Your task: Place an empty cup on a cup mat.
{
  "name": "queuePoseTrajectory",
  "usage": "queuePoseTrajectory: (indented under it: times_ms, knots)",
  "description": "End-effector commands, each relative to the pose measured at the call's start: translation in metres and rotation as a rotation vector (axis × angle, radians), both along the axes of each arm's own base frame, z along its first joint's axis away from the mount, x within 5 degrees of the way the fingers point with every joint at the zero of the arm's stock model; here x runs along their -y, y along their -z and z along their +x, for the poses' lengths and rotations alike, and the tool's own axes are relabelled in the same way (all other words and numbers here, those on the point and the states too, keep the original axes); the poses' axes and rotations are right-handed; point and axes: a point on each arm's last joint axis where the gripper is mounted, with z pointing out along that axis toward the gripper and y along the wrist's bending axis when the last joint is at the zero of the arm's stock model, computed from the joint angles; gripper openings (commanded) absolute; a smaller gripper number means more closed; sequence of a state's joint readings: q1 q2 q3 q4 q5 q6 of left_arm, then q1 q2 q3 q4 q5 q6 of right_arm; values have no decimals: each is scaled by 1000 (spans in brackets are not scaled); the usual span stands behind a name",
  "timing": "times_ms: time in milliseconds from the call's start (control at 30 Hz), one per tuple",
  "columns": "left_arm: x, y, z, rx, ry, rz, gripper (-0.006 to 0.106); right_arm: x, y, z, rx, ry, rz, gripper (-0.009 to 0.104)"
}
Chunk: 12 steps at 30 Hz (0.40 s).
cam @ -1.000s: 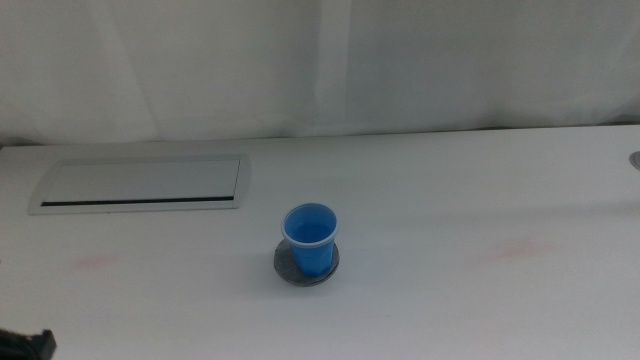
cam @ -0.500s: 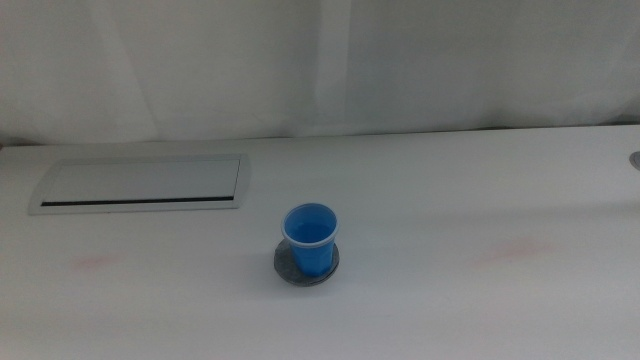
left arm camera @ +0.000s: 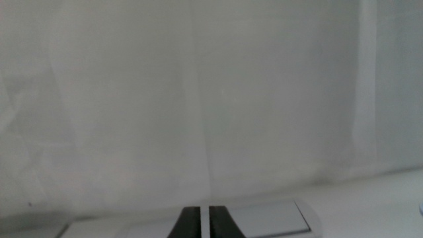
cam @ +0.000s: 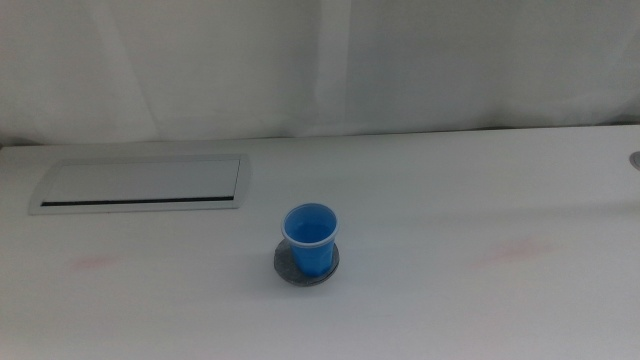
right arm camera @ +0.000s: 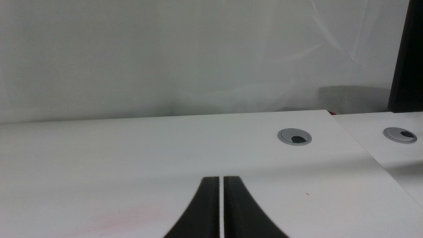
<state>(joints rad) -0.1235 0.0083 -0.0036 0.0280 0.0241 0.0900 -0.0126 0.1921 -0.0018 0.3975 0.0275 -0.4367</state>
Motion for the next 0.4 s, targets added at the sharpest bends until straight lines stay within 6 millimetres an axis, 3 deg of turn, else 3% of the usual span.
queuePoseTrajectory:
  times_ms: [0,367]
  knots:
    - [0,9,-1,-50,6,-15,-3,0,13,-1,-32,-2,-9,-3]
    - [0,13,-1,-83,5,-11,-3,0,13,-1,-32,-2,-9,-3]
